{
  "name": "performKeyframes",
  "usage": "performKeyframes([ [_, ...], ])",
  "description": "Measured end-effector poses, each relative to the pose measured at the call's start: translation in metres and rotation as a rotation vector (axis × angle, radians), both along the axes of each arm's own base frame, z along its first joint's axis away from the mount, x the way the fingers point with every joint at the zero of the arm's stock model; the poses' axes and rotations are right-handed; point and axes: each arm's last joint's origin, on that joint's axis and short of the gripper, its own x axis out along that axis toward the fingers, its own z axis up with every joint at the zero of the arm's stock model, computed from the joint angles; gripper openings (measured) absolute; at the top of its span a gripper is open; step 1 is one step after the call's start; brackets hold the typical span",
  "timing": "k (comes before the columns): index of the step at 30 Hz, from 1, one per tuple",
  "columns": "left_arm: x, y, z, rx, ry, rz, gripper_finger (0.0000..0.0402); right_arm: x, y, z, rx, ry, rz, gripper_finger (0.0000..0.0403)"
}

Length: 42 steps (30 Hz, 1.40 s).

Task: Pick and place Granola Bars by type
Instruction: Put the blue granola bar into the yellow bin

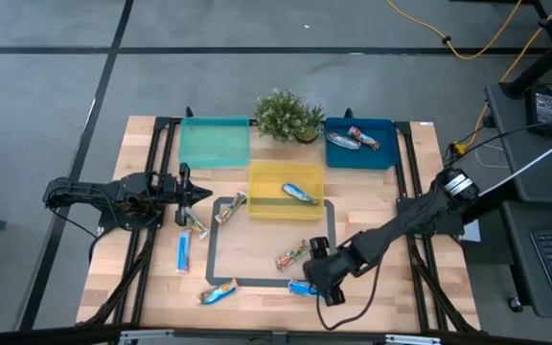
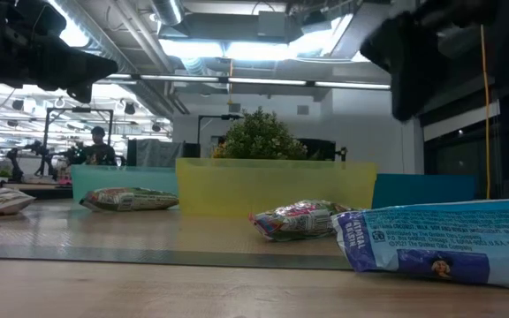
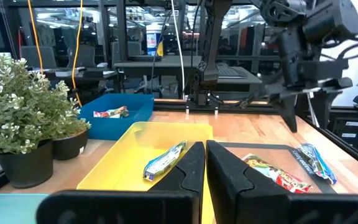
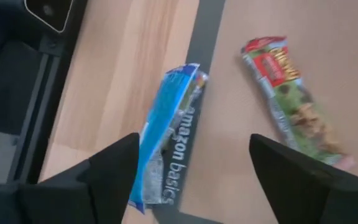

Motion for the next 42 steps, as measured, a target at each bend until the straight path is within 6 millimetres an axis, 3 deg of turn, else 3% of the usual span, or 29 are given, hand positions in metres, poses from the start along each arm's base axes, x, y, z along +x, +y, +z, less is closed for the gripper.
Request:
performKeyframes([
  [14, 0.000, 0.000, 0.000, 0.000, 0.001, 0.000, 0.0009, 0.006, 0.016, -0.039, 0.053, 0.105, -0.171, 0.0318],
  [29, 0.000, 0.000, 0.000, 0.000, 0.000, 0.000, 0.0010, 0.007, 0.020, -0.065, 0.079, 0.221, -0.193, 0.0315],
  [34, 0.000, 0.000, 0.000, 0.000, 0.000, 0.000, 0.0009, 0.007, 0.020, -0.065, 0.074, 0.220, -0.196, 0.0276],
  [42, 0.000, 0.000, 0.000, 0.000, 0.000, 0.000, 0.0010, 0.008, 0.020, -0.066, 0.073, 0.217, -0.185, 0.0149],
])
